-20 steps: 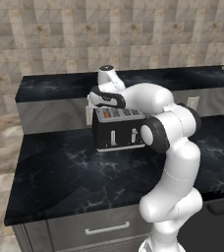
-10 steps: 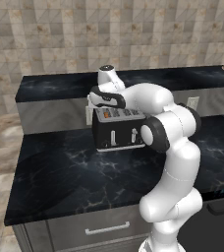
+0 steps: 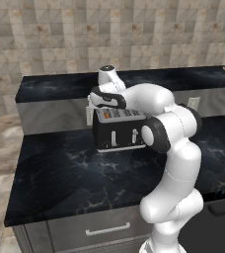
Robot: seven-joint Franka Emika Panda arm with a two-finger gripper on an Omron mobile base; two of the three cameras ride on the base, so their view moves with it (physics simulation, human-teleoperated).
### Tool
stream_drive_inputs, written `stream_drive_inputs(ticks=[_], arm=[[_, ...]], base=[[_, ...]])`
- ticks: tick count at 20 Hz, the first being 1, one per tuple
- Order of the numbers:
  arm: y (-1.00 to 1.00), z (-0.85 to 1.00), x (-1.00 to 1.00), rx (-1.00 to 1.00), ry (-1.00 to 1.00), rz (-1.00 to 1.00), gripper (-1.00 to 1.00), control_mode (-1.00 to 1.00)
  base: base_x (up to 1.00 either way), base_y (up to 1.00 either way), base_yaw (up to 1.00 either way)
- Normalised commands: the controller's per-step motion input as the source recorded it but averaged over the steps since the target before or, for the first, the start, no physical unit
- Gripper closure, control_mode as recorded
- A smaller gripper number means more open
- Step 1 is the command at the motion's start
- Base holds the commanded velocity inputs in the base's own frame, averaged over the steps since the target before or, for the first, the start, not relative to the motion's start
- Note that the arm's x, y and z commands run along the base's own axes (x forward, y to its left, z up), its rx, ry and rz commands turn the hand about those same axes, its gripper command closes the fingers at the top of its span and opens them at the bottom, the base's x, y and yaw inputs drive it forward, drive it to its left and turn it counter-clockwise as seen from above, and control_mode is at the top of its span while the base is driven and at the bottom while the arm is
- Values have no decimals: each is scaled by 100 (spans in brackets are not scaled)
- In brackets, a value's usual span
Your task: Start the toaster. Once the lever pops up, take the bread to the plate on the dining counter.
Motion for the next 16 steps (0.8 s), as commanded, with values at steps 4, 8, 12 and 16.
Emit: stream_drive_inputs(ticks=[4, 8, 12, 16], arm=[[0, 0, 0, 0, 0, 0, -100, -100], [0, 0, 0, 0, 0, 0, -100, -100], [0, 0, 0, 0, 0, 0, -100, -100], [0, 0, 0, 0, 0, 0, -100, -100]], base=[[0, 0, 0], [0, 0, 0], [0, 0, 0], [0, 0, 0]])
